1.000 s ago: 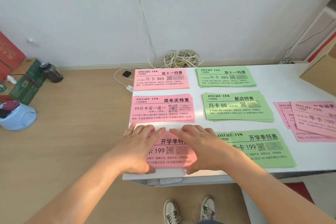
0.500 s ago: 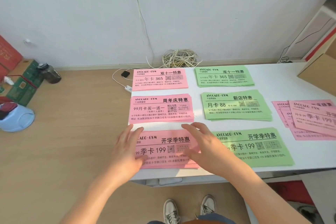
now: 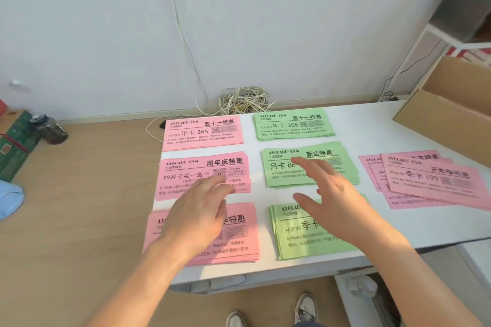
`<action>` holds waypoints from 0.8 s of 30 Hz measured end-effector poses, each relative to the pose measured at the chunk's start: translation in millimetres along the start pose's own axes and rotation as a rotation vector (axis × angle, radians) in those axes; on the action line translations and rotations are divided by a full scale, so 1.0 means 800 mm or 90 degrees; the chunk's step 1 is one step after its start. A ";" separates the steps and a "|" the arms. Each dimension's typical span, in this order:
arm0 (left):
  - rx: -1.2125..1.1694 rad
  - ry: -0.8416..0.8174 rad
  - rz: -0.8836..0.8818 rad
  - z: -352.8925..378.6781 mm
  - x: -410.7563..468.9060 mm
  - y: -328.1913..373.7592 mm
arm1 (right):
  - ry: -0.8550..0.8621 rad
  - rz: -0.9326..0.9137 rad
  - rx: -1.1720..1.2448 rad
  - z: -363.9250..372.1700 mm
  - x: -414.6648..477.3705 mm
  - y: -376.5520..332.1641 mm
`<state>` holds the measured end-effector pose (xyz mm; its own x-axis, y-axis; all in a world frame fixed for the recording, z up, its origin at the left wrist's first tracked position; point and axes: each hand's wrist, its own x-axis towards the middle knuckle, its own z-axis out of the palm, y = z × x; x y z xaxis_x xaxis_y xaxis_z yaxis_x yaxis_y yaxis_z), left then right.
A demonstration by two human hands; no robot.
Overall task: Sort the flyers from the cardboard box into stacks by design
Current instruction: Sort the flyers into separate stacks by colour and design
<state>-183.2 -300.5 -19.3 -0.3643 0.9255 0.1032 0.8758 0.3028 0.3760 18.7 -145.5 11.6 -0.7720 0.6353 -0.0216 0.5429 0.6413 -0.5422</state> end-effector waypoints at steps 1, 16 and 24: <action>-0.004 0.004 0.025 0.002 0.012 0.018 | -0.005 0.001 -0.036 -0.014 -0.003 0.010; -0.015 -0.186 0.265 0.152 0.206 0.313 | -0.004 0.283 -0.026 -0.152 -0.066 0.287; 0.205 -0.357 0.317 0.231 0.251 0.365 | -0.034 0.394 -0.052 -0.162 -0.075 0.387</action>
<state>58.1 16.0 -59.0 0.2300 0.9193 -0.3195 0.9723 -0.2029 0.1161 275.9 70.9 -46.5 -0.3212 0.8781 -0.3547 0.9163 0.1936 -0.3505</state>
